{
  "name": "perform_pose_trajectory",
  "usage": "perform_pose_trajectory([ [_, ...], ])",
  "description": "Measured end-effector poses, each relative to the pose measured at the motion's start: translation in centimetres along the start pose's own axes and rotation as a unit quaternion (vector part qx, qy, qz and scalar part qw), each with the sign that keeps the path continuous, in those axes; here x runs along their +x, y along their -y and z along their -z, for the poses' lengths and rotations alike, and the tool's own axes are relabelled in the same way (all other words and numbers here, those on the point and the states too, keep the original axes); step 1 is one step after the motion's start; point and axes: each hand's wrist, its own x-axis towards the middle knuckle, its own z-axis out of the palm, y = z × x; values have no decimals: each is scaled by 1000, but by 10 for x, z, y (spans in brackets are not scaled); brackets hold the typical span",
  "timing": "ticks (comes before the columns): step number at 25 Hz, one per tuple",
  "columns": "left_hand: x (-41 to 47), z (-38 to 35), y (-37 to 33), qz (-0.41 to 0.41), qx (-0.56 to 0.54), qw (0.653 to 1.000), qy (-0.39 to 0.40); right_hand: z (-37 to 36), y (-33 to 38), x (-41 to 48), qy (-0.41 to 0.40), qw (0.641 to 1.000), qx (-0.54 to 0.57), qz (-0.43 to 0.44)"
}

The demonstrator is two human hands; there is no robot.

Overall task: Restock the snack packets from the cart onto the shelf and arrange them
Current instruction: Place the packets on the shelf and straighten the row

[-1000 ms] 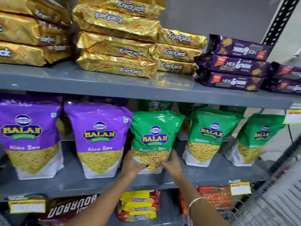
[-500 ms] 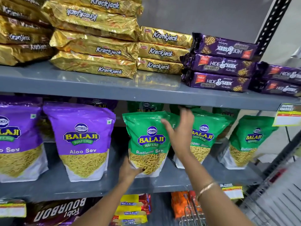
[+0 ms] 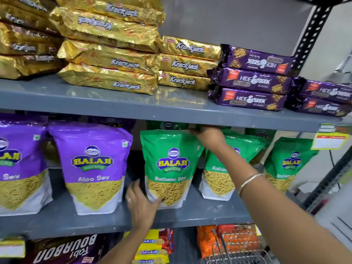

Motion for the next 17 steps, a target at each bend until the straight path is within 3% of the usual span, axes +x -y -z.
perform_pose_trajectory([
  [1,-13,-5,-2,-71,24,996,-51,11,-18,1,-15,1000,-5,-10],
  [2,-28,-11,-9,-147,21,988,-49,24,-39,3,-43,999,8,-30],
  [3,-42,-22,-22,-209,2,978,6,38,-63,4,-70,996,27,-55],
  [5,-57,-50,-47,-234,-29,954,188,58,-103,5,-66,994,26,-83],
  [7,-58,-80,-77,-191,-70,940,272,66,-131,4,0,997,-37,-71],
  [10,-44,-118,-118,-56,-166,952,252,65,-160,8,-30,998,-28,-42],
  [13,-20,-145,-127,27,-197,954,225,63,-169,19,-65,997,-30,-28],
  [17,-7,-166,-119,41,-93,977,190,58,-176,33,-36,999,7,-37],
])
